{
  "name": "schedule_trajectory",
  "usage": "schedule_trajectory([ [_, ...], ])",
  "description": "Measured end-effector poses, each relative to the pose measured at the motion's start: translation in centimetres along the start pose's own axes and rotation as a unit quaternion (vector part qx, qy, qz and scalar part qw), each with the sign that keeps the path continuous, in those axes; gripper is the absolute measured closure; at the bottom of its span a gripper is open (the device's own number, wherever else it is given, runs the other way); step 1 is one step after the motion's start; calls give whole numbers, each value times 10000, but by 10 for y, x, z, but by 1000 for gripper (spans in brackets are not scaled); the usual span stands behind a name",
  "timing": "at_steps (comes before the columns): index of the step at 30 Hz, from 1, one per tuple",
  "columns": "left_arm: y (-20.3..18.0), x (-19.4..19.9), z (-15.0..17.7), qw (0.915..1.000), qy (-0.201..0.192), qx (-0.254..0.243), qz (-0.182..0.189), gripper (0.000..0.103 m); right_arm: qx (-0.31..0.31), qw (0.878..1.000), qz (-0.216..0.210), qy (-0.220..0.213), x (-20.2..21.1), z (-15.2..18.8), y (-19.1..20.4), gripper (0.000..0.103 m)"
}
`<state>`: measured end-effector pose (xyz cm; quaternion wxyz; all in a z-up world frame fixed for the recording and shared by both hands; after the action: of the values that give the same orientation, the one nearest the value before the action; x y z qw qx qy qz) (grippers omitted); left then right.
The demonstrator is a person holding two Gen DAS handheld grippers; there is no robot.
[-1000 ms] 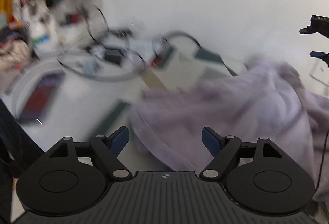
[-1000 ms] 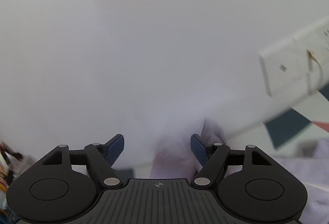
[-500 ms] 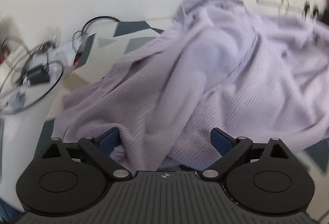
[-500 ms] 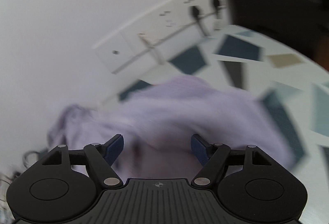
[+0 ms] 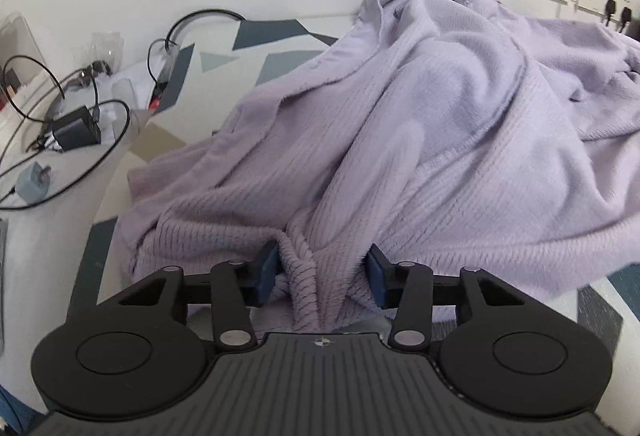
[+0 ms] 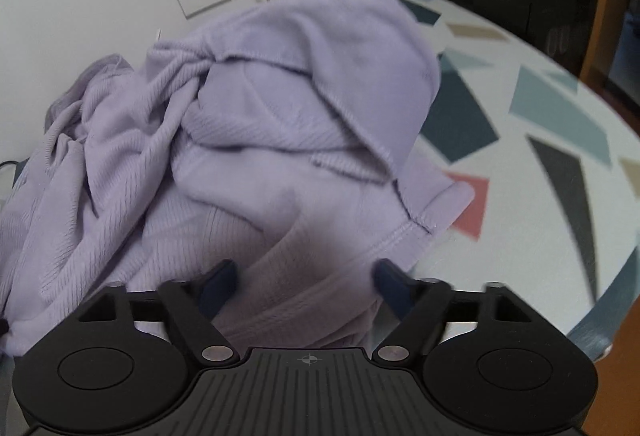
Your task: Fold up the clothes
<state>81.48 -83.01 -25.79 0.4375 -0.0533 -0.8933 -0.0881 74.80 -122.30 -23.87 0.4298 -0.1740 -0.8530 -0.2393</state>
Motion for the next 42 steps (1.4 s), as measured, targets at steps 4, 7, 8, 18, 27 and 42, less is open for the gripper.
schedule_trajectory([
  [4,3,10,17,10000,20,-53,73,58,243,9997,-71,-25,-3,4,12,77],
  [7,11,17,26,9997,150,113,182,58,295,9995,-54,-109,1,3,9,85],
  [8,13,20,30,9994,204,172,232,58,28,9999,-120,-115,2,2,2,86],
  [18,-11,57,44,9963,389,-41,765,61,-1160,9885,469,-846,29,-19,-77,91],
  [27,-33,71,7,9947,-83,-195,1005,38,-1124,9887,180,-979,59,2,-67,70],
  [42,-52,0,-23,9969,582,-339,413,93,-1904,9803,-511,-80,19,38,-32,94],
])
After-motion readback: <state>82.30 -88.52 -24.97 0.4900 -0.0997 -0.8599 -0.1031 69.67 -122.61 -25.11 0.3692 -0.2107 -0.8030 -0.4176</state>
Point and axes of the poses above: each gripper's, at about its wrist camera, not at the fingertips, and x roughly against the way its jaws point, y to its left, z to its underside, the point moved 8 cm from there along -x, roughly the way its jaws point, and after that the axes turned 3 degrees about -x, right-handed, at the moved point
